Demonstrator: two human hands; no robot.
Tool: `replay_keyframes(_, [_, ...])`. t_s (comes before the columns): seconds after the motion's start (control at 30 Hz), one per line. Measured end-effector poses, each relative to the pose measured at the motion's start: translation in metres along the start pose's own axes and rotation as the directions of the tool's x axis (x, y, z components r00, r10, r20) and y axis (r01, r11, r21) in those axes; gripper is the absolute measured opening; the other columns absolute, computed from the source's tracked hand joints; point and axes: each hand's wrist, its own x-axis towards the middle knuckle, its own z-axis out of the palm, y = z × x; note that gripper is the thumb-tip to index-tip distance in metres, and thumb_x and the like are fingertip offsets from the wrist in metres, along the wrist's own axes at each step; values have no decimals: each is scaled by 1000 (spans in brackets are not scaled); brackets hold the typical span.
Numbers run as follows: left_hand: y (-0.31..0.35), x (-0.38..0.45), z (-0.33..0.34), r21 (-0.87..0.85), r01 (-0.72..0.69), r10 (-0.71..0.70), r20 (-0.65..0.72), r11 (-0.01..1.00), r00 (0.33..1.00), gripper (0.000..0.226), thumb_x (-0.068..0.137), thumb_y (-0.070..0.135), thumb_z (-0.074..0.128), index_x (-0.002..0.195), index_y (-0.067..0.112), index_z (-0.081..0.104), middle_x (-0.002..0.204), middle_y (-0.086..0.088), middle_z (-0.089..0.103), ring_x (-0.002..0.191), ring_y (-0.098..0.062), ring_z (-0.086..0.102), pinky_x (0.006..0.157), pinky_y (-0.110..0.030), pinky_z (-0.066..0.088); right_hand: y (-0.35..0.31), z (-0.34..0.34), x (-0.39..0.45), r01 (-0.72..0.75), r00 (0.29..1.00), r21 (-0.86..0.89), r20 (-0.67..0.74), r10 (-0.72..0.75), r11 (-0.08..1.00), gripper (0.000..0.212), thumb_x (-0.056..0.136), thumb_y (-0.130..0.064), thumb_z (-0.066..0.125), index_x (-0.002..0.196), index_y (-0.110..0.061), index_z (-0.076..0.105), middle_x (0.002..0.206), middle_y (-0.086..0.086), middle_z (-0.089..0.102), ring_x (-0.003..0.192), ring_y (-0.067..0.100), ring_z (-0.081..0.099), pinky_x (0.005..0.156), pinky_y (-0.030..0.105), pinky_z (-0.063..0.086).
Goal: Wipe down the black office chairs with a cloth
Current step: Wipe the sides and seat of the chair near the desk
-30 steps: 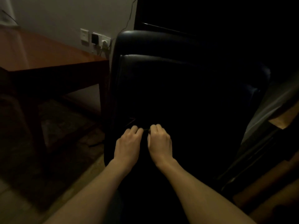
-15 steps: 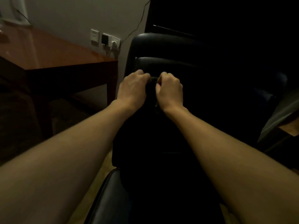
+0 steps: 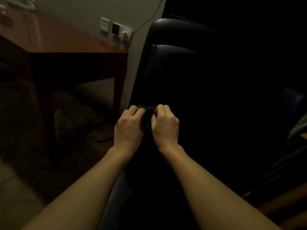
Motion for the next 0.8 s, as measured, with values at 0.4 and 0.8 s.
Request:
replay_keyframes(0.4, [-11, -34, 34, -32, 43, -44, -32, 999, 999, 30, 80, 13, 56, 110, 9, 62, 102, -10, 59, 85, -30, 57, 59, -42, 53, 9, 35, -34, -11, 997, 63, -81, 16, 998, 10, 85, -11, 68, 85, -10, 58, 83, 7, 59, 68, 23, 60, 54, 32, 49])
replay_keyframes(0.8, [-16, -92, 54, -135, 205, -193, 96, 970, 977, 37, 73, -6, 72, 108, 6, 67, 102, -7, 61, 87, -24, 61, 74, -23, 44, 28, 41, -96, 28, 998, 49, 53, -30, 998, 11, 84, -10, 69, 84, -10, 58, 82, 5, 57, 69, 20, 58, 51, 29, 49])
